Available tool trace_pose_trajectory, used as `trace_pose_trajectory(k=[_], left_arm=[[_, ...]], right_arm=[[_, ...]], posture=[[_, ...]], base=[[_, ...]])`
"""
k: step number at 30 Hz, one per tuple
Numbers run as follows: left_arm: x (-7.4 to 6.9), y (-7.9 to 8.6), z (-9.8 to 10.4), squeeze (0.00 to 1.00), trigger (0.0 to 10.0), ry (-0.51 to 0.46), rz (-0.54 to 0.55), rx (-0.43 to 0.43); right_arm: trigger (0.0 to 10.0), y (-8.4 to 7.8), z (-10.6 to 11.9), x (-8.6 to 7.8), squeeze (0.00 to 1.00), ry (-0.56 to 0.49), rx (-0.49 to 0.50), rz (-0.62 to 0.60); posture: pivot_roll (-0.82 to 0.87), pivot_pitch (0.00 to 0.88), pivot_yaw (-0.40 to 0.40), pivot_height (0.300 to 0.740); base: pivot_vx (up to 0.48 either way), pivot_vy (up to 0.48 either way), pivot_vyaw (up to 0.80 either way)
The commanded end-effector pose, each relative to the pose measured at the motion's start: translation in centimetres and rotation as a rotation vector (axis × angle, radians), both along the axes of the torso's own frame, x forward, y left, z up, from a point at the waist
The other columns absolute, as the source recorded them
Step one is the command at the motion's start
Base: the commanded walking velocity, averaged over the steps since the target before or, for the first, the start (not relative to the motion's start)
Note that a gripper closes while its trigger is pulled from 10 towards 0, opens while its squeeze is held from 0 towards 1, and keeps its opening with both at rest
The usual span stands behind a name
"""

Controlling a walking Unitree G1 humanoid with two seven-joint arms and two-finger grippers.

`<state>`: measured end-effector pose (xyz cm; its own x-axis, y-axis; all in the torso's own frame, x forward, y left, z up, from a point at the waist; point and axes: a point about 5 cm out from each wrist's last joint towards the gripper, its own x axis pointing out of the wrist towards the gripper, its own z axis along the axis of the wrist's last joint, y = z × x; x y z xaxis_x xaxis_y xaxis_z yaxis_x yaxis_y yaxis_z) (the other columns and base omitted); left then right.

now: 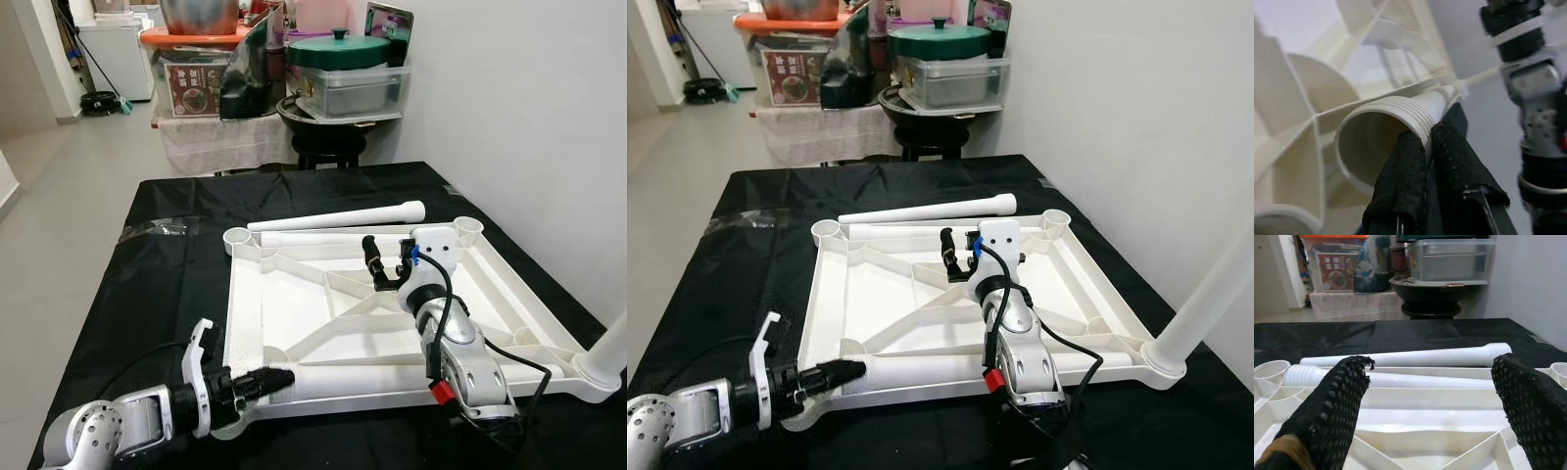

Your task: Building children table

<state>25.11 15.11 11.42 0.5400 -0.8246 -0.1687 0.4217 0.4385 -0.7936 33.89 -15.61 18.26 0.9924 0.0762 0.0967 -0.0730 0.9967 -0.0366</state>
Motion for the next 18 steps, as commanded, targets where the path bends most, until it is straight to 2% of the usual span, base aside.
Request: trace_pose_trajectory(k=[1, 3, 4, 6, 8, 9, 16, 18], left_arm=[[-0.3, 0.0, -0.4, 0.0, 0.0, 0.02, 0.004, 0.018], [-0.2, 0.2, 0.2, 0.0, 0.0, -0.013, 0.017, -0.006], [-0.1, 0.3, 0.6, 0.0, 2.6, -0.029, 0.022, -0.019], [-0.2, 0.5, 1.4, 0.0, 5.8, -0.065, 0.028, -0.043], [-0.3, 0.5, 1.6, 0.0, 5.8, -0.077, 0.027, -0.052], [-0.4, 0.6, 1.9, 0.0, 10.0, -0.088, 0.031, -0.05], [-0.7, 1.4, 2.9, 0.0, 10.0, -0.163, 0.066, -0.029], [-0.7, 1.9, 3.2, 0.0, 10.0, -0.188, 0.093, -0.044]], right_arm=[[10.0, -0.2, 0.6, 0.1, 0.0, -0.018, 0.003, -0.013], [10.0, -0.4, 0.9, 0.2, 0.0, -0.028, 0.006, -0.018], [10.0, -0.4, 1.0, 0.2, 0.0, -0.034, 0.008, -0.018], [10.0, -0.3, 1.2, 0.2, 0.0, -0.044, 0.012, -0.018], [10.0, -0.3, 1.2, 0.2, 0.0, -0.047, 0.012, -0.018], [10.0, -0.4, 1.3, 0.2, 0.0, -0.05, 0.013, -0.019], [10.0, -1.6, 2.5, 0.6, 0.0, -0.082, 0.027, -0.04], [10.0, -1.9, 3.5, 0.7, 0.0, -0.109, 0.074, -0.032]], posture=[[0.05, 0.0, -0.012, 0.74], [0.05, 0.0, -0.013, 0.74], [0.05, 0.0, -0.013, 0.74], [0.05, 0.0, -0.014, 0.74], [0.05, 0.0, -0.014, 0.74], [0.06, 0.0, -0.015, 0.74], [0.06, 0.0, -0.017, 0.74], [0.06, 0.0, -0.019, 0.74]], base=[[0.0, 0.0, 0.0], [0.0, 0.0, 0.0], [0.0, 0.0, 0.0], [0.0, 0.0, 0.0], [0.0, 0.0, 0.0], [0.0, 0.0, 0.0], [0.0, 0.0, 0.0], [0.0, 0.0, 0.0]])
